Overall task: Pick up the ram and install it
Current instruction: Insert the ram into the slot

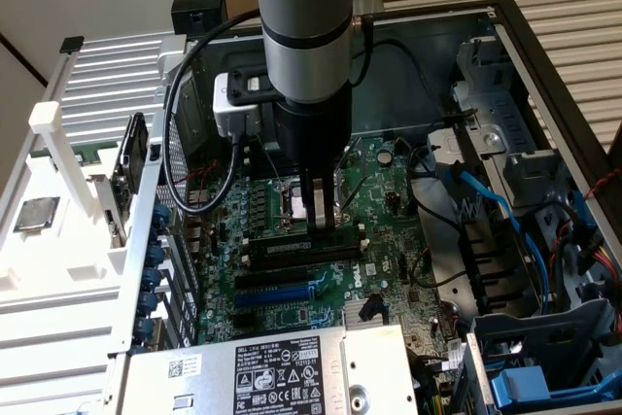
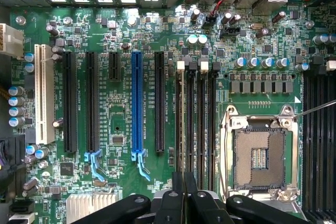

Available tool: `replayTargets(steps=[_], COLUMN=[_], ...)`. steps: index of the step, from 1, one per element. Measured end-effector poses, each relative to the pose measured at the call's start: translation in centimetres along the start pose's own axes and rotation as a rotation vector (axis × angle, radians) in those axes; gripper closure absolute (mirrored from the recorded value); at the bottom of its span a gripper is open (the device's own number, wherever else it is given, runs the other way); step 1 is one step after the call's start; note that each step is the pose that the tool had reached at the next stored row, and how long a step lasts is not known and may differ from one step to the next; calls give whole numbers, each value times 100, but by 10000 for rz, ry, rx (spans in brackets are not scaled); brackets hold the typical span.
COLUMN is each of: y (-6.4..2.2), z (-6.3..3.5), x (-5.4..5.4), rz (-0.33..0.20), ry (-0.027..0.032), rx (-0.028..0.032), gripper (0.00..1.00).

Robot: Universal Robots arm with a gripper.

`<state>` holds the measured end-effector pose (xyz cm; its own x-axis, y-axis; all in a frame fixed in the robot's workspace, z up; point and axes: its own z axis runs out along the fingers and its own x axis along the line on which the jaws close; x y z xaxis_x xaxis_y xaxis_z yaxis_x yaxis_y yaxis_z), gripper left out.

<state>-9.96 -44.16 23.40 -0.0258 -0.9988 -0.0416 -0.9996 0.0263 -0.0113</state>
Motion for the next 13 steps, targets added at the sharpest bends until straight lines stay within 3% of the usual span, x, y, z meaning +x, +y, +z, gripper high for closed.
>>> replayTargets(steps=[13], y=[0], z=[-19], x=[-9], rz=[0], ry=[0], rx=[0], gripper=[88])
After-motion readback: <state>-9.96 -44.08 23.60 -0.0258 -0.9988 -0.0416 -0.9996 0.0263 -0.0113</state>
